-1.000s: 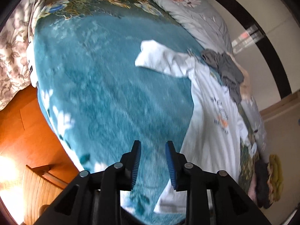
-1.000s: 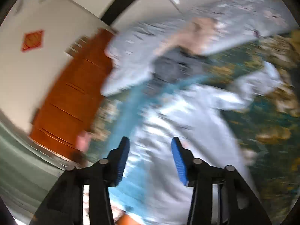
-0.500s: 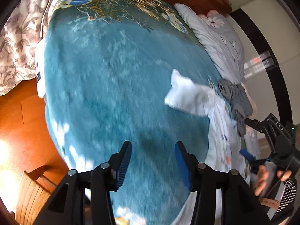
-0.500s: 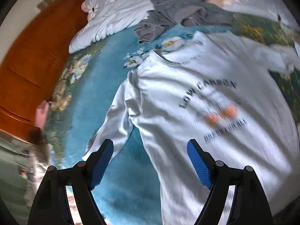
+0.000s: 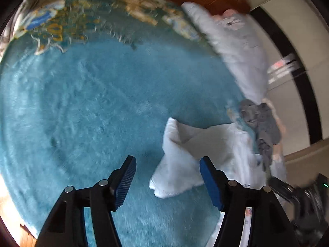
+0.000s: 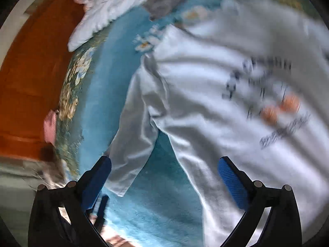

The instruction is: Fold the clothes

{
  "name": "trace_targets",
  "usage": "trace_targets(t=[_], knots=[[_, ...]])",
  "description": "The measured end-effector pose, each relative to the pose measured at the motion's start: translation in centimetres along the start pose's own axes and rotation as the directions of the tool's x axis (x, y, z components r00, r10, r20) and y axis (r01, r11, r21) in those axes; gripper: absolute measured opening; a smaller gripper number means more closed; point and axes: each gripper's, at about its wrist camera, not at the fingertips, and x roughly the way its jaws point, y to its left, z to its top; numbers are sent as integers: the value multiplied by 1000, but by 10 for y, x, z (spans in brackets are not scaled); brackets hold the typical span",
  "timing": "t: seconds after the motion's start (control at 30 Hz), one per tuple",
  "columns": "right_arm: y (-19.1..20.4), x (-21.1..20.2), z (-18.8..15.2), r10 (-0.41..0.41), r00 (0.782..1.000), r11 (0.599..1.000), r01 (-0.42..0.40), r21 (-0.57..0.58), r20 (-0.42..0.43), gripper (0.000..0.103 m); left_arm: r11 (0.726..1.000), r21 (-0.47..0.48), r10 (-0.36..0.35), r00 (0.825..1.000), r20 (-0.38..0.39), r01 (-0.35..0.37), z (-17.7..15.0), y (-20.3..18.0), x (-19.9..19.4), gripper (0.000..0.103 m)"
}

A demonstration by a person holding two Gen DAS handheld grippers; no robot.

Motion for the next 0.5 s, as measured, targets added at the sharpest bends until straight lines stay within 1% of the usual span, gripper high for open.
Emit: trace_targets(t=[0.1, 0.13, 0.17, 0.2, 0.23, 0.27, 0.33, 0.47, 0.5], knots=[[15, -4, 1, -13, 1000, 994, 12, -113, -1, 103, 1000, -6, 8, 1000, -12, -8, 3, -4, 12, 66], [14, -3, 0, -14, 1000, 993, 13, -114, -11, 103, 1000, 2, 12, 1000, -10, -12, 2, -6, 14, 60], [13, -2, -1, -16, 1000, 993, 14, -116, -21, 103, 1000, 14, 18, 1000, -8, -18, 1, -9, 15, 46], [12, -1, -2, -18, 999, 993, 14, -117, -31, 103, 1000, 22, 22, 1000, -14, -22, 0, -11, 17, 36], [11, 0, -3, -10, 999, 994, 5, -111, -43, 103, 999, 27, 30, 999, -23, -30, -1, -12, 19, 16], [9, 0, -3, 19, 998, 996, -24, -91, -58, 103, 999, 35, 42, 999, -27, -41, -2, -15, 20, 13], [4, 0, -2, 72, 994, 996, -76, -52, -80, 103, 997, 66, 50, 999, 2, -50, -5, -23, 12, 11], [-3, -11, 0, 91, 995, 996, -92, -9, -48, 103, 988, 153, -3, 996, 94, -11, -10, -52, -19, 10], [-6, -12, 1, 99, 994, 995, -99, 8, -46, 103, 981, 192, -27, 994, 106, 6, -13, -63, -26, 10]])
